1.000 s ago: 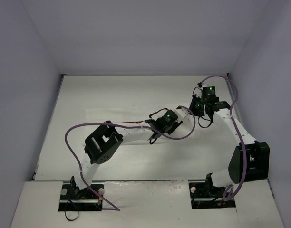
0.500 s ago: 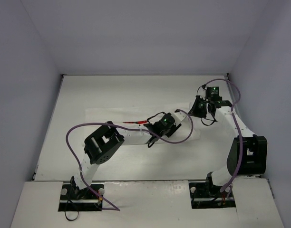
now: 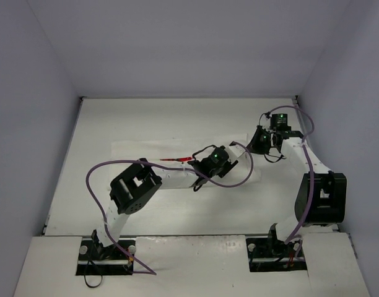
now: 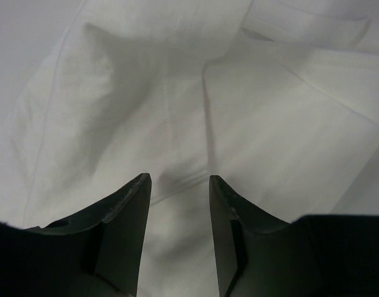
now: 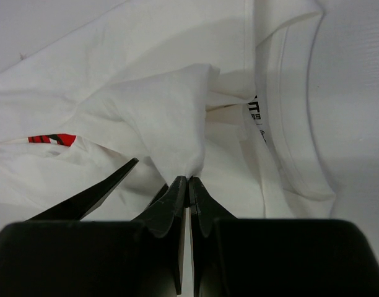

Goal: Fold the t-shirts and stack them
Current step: Fold the other side of the tshirt into a rectangle

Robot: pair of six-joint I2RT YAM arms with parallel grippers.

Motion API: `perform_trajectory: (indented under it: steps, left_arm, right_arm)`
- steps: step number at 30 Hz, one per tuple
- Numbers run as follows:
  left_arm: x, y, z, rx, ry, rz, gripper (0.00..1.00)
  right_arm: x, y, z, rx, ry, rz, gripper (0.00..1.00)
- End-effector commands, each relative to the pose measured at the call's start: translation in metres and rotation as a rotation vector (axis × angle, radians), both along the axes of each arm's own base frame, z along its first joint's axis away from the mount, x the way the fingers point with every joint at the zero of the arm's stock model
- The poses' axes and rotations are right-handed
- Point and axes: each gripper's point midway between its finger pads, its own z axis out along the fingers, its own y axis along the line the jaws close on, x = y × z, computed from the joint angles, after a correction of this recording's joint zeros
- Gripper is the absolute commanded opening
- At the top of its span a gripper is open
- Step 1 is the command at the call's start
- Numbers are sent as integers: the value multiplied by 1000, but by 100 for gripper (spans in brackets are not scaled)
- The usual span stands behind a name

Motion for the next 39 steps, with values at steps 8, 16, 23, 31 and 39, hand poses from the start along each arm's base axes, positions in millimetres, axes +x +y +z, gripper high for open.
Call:
perform_trajectory:
  steps: [8, 16, 23, 31, 39]
  left_arm:
    - [13, -32, 48, -99, -113, -46, 39]
    - [11, -30, 38, -84, -97, -45, 39]
    - [10, -26, 23, -55, -84, -45, 38]
    - [11, -21, 12, -28, -77, -35, 37]
    - [14, -15, 11, -15, -85, -15, 21]
  right_arm:
    - [3, 3, 4, 20, -25, 7, 0]
    - [4, 2, 2, 15, -22, 9, 0]
    - [4, -9, 1, 12, -22, -21, 0]
    - [4, -10, 2, 11, -24, -22, 0]
    - [3, -10, 1, 11, -23, -25, 0]
